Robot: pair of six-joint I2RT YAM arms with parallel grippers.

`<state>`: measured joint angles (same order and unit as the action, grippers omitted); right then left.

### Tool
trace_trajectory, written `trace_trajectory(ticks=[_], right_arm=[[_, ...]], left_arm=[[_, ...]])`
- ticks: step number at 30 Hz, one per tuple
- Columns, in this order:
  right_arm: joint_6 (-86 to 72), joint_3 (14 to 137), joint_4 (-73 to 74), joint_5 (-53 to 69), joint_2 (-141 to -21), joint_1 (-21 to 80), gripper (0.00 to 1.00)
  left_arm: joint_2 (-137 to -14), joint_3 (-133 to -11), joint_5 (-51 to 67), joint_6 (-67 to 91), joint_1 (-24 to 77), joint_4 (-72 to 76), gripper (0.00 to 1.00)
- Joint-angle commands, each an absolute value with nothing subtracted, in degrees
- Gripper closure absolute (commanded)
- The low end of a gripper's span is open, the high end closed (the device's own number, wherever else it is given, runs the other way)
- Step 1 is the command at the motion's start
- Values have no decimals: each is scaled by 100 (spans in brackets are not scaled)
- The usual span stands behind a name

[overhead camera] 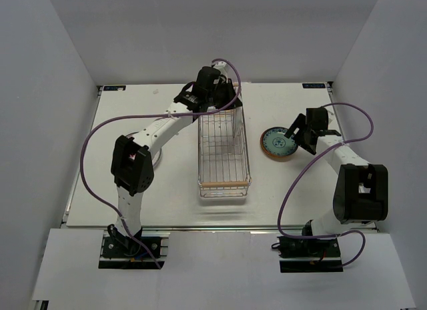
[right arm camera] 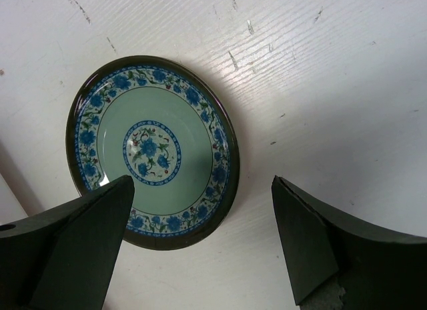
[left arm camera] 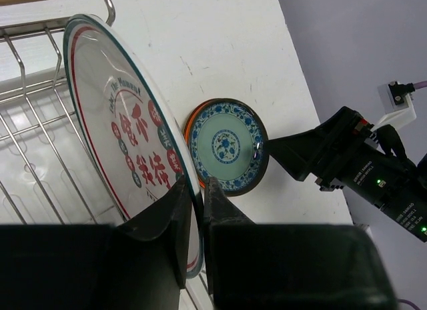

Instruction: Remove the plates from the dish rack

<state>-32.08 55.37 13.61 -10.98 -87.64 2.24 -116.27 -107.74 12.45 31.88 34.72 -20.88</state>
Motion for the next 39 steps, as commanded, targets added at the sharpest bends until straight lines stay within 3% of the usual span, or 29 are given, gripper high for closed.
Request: trace_trajectory(ticks=[1, 13, 33, 37, 39], right_arm=[[-3173, 5599, 1380, -1151, -8771, 193, 11], [-3164, 5607, 1389, -1116, -8763, 193, 11], [-3094, 5537, 1362, -967, -8569, 202, 11], [-3059, 5537, 1388, -1002, -8525, 202, 11], [-3041, 5546, 1441, -1098, -8499, 211, 11]], left_arm=[[-11321, -10942, 1108, 3024, 3507, -2092, 87], [-10680, -10705, 703, 2945, 3507, -2110, 88], [-9185, -10424, 1327, 2409, 3507, -2012, 93], [-8781, -10442, 355, 2092, 3507, -2485, 93], [-8535, -10284, -901, 1961, 3507, -2697, 93]])
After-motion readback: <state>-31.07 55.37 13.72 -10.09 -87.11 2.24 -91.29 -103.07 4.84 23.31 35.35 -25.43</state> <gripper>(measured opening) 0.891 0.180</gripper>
